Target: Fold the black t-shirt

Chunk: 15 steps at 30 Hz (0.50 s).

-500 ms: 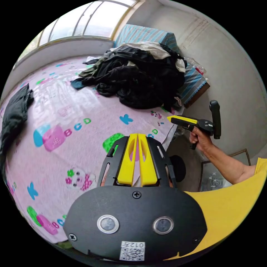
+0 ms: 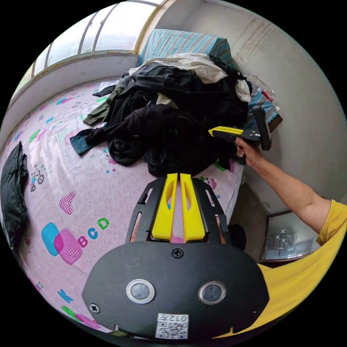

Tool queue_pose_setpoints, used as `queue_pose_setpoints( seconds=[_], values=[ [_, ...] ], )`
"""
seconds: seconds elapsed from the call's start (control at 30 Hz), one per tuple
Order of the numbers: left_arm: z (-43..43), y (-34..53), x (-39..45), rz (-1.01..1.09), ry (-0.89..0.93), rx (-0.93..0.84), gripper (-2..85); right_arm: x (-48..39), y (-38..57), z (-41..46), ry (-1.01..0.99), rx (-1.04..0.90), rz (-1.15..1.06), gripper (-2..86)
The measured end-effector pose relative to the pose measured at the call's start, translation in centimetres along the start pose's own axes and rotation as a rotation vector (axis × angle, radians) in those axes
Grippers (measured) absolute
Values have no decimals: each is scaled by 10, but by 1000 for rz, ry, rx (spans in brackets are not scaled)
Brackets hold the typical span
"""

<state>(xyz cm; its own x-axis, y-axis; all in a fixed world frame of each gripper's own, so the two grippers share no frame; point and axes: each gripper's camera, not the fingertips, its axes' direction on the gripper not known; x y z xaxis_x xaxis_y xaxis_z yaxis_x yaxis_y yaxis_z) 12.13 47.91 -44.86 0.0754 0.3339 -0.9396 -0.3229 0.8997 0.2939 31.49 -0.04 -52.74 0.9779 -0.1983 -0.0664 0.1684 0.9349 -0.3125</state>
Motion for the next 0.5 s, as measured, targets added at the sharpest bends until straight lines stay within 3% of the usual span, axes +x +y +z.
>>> queue_pose_setpoints(
  seconds=[0.17,0.5],
  values=[
    [83,-67,-54,-9,-60,-10,57,58,-45,3,-45,-60,-15,81],
    [236,-198,-102,44,-118,-101,112,128,-54,-70,-202,20,-15,15]
  ],
)
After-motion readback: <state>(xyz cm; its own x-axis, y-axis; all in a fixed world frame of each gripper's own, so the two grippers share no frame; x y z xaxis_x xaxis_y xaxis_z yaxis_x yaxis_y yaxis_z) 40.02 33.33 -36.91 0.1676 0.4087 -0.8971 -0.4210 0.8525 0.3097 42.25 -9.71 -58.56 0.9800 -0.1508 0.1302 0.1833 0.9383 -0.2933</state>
